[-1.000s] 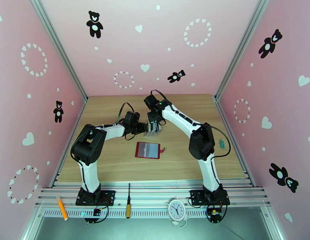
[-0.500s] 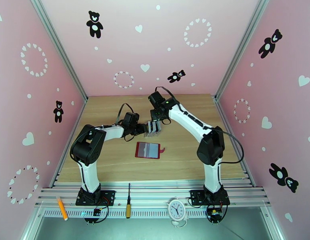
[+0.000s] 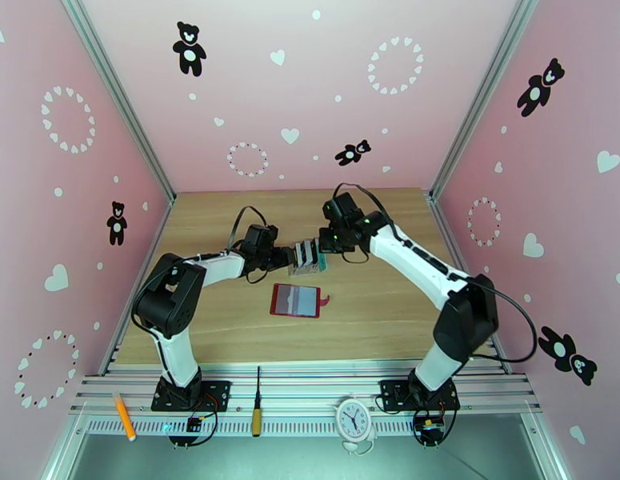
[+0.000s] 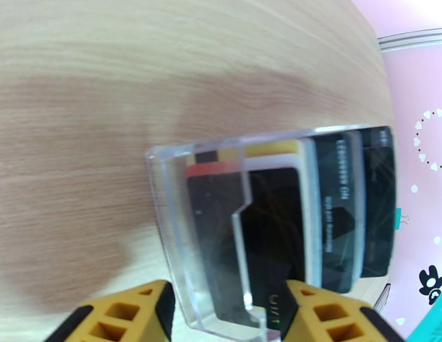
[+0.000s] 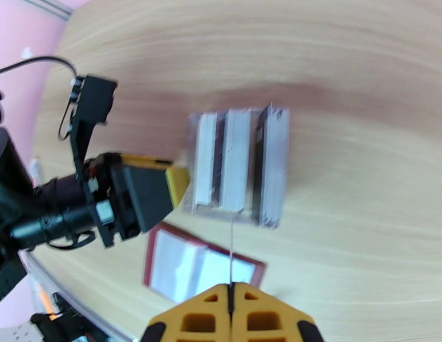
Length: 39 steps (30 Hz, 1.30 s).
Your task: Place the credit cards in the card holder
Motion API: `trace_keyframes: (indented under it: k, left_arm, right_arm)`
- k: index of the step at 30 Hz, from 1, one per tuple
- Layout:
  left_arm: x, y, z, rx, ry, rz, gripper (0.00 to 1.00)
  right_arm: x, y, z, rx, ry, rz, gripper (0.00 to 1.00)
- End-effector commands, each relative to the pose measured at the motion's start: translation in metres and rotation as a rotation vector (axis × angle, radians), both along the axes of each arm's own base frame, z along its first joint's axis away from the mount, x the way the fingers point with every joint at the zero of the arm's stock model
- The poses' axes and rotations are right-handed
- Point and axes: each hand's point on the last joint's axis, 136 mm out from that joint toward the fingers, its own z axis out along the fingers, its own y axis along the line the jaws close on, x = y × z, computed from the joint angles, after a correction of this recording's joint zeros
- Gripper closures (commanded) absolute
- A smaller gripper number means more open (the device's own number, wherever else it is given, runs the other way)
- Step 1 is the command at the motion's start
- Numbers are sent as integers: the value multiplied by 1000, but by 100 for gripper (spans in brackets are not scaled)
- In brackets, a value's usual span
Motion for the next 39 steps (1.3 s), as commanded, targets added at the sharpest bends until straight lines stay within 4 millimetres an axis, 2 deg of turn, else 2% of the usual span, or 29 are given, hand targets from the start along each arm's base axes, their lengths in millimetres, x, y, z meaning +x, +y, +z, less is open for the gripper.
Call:
trace_keyframes:
  k: [1, 10, 16, 24, 28, 29, 34, 39]
  left_arm:
    - [-4, 3, 12, 12, -33, -10, 47]
    - [-13, 21, 11, 123, -32, 8, 56]
    - [-37, 30, 1, 189, 20, -15, 56]
    - [-81, 32, -15, 252, 41, -74, 55]
    - [-93, 35, -17, 303, 13, -106, 54]
    - [-101, 40, -26, 314, 29, -112, 54]
    - [-112, 43, -30, 317, 10, -134, 55]
    - [-117, 40, -35, 303, 18, -159, 60]
  right_arm:
    - [-14, 17, 9, 174, 16, 27, 100]
    - [-42, 32, -25, 421, 106, 1, 100]
    - [-52, 30, -45, 474, 129, -18, 100]
    - [-57, 34, -72, 492, 162, -26, 100]
    - [-58, 37, -84, 504, 166, -26, 100]
    - [-59, 38, -87, 504, 167, -24, 100]
    - [-58, 41, -104, 510, 205, -45, 100]
    - [-58, 42, -112, 538, 204, -56, 100]
